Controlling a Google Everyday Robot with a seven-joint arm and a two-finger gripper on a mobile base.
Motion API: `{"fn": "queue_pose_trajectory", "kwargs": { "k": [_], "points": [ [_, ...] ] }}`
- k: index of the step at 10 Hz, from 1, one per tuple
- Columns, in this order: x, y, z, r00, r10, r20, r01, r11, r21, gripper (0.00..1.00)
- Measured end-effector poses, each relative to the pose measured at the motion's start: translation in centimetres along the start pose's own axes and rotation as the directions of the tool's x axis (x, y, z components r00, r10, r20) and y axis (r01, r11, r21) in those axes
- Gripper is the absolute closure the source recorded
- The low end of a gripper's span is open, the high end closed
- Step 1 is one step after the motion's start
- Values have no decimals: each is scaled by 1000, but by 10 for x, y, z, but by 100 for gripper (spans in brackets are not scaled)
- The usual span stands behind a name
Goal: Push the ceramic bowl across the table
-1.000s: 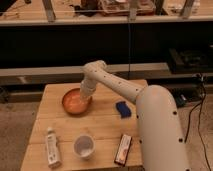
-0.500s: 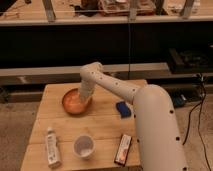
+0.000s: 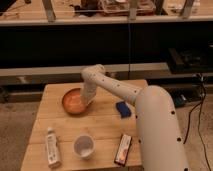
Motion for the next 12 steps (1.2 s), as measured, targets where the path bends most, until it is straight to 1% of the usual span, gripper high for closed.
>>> {"fn": "queue_pose_trajectory", "kwargs": {
  "k": [1,2,3,4,5,7,9,11,12],
  "points": [
    [0,3,1,1000,4,-18,-4,1000,-2,78],
    [5,9,-2,1000,23,-14,-23,1000,7,80],
    [10,22,-5,999,35,-8,-35,999,5,88],
    [17,34,-8,999,48,-3,-48,999,8,94],
    [20,41,-9,998,57,-2,-57,998,11,94],
    [17,44,-8,998,54,-12,-54,998,13,94],
    [19,51,-8,998,66,-7,-66,998,16,94],
    [27,66,-12,997,72,-5,-72,997,18,94],
    [31,76,-13,997,80,-4,-80,997,13,94]
  ]
}}
